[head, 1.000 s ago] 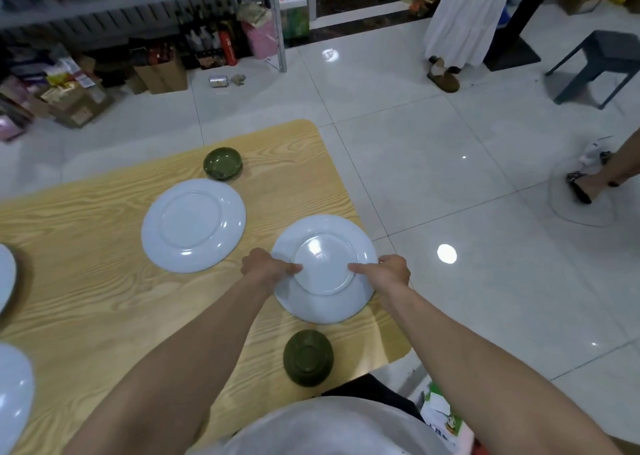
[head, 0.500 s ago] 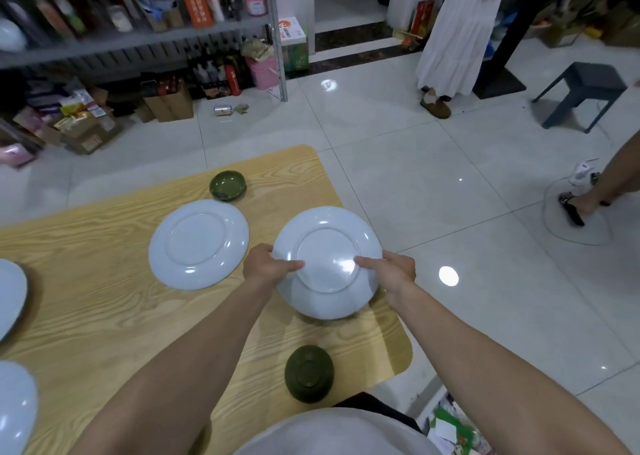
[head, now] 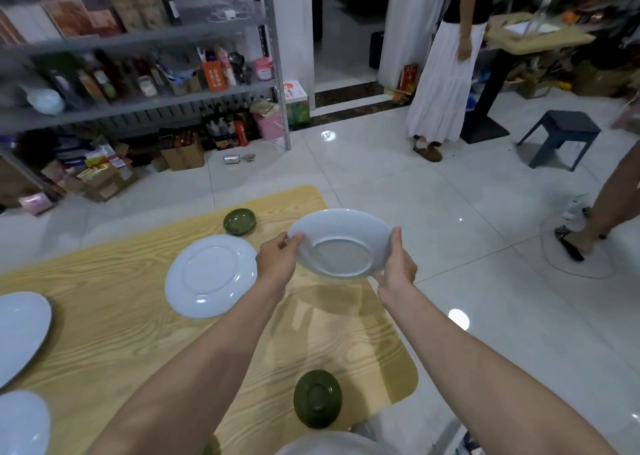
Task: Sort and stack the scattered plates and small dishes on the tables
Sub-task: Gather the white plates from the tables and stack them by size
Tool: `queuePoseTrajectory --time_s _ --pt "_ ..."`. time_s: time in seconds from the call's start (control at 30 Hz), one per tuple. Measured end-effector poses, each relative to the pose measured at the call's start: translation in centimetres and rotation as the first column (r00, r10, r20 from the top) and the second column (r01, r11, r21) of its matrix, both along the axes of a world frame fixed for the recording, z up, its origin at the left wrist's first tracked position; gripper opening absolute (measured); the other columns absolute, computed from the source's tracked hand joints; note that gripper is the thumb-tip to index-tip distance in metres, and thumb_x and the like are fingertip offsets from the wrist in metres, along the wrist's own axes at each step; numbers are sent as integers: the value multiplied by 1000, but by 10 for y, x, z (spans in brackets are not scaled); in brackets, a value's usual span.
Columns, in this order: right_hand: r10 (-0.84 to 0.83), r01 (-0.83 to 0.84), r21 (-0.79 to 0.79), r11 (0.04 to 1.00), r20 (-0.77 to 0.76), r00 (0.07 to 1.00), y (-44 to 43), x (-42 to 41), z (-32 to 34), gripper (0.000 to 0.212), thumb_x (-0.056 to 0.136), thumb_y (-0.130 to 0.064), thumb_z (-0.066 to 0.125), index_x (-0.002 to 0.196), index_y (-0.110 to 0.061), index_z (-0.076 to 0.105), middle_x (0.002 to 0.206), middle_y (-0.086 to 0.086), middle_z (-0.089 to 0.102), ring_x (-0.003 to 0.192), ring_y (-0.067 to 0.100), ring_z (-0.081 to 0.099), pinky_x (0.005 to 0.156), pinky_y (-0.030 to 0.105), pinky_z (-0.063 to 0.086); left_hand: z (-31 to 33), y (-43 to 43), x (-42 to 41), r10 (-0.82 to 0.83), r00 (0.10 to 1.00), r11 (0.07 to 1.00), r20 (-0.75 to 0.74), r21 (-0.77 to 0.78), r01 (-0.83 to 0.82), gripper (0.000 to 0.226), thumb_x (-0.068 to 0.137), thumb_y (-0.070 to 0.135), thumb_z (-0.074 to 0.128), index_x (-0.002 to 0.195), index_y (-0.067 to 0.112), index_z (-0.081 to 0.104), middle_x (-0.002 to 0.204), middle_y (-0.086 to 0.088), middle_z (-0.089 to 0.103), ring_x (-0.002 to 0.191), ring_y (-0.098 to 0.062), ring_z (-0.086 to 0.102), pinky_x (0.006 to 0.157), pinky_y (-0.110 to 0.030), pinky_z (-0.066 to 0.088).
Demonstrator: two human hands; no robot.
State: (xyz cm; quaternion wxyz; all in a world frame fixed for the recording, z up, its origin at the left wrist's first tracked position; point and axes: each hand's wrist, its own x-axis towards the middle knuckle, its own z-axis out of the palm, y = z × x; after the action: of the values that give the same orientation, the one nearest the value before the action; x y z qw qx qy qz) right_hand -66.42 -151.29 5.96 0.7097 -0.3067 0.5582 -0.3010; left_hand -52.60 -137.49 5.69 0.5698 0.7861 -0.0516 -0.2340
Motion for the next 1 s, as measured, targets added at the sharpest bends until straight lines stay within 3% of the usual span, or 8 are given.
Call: queuePoseTrajectory --time_s 0.1,0.2,0.33,0.43,0.47,0.5,0.63,1.0 --pt "-75 71 49 996 99 992 4 -5 4 31 84 -51 72 79 -22 62 85 -9 59 68 6 61 71 32 60 -2 -2 1 103 985 991 -135 -68 -112 45 89 53 61 108 13 72 120 -2 68 118 -28 59 103 -41 48" --pt "-88 76 91 993 133 987 2 -8 2 21 89 -30 72 84 -14 60 97 -2 61 70 6 62 89 34 57 -3 1 3 140 960 976 -244 -132 -175 33 89 50 65 92 18 70 101 0 70 93 -21 67 98 -40 51" --pt "-48 42 40 998 149 988 -2 -12 -4 12 90 1 57 97 -4 65 106 9 57 80 16 60 85 31 55 -10 9 5 134 929 949 -345 -224 -220 20 95 10 61 112 1 66 107 -8 64 80 -16 65 85 -30 55" --pt "104 -106 -88 990 -30 994 -3 -20 -16 33 87 11 51 117 7 63 116 12 67 93 17 63 101 38 48 -18 21 2 79 957 976 -279 -172 -131 38 95 -5 53 132 -3 56 117 -5 63 95 -19 65 82 -29 53" --pt "151 -163 -127 978 -99 984 -2 -23 -20 32 86 12 49 117 10 56 122 15 64 91 7 37 105 42 43 -22 26 1 59 967 985 -247 -144 -97 40 95 -6 52 134 0 55 119 -3 63 100 -20 64 85 -31 54" --pt "197 -221 -156 963 -151 969 -1 -26 -24 33 85 13 48 115 5 57 122 13 62 122 30 44 104 42 42 -27 30 0 40 974 990 -222 -124 -68 41 94 -7 53 134 3 57 119 0 66 102 -19 65 86 -32 55" --pt "407 -475 -182 861 -315 857 8 -38 -39 48 82 13 53 106 -22 76 102 -4 74 102 22 67 97 37 53 -49 49 -7 38 982 997 -186 -56 -49 49 85 -13 55 127 12 65 115 4 71 100 -14 66 92 -39 56" --pt "441 -530 -43 847 -501 745 25 -50 -87 61 75 19 62 125 -14 67 122 0 69 95 15 59 88 20 45 -108 82 -31 152 952 986 -265 109 -127 52 84 -12 65 131 8 60 131 -3 63 117 -22 59 103 -40 48"
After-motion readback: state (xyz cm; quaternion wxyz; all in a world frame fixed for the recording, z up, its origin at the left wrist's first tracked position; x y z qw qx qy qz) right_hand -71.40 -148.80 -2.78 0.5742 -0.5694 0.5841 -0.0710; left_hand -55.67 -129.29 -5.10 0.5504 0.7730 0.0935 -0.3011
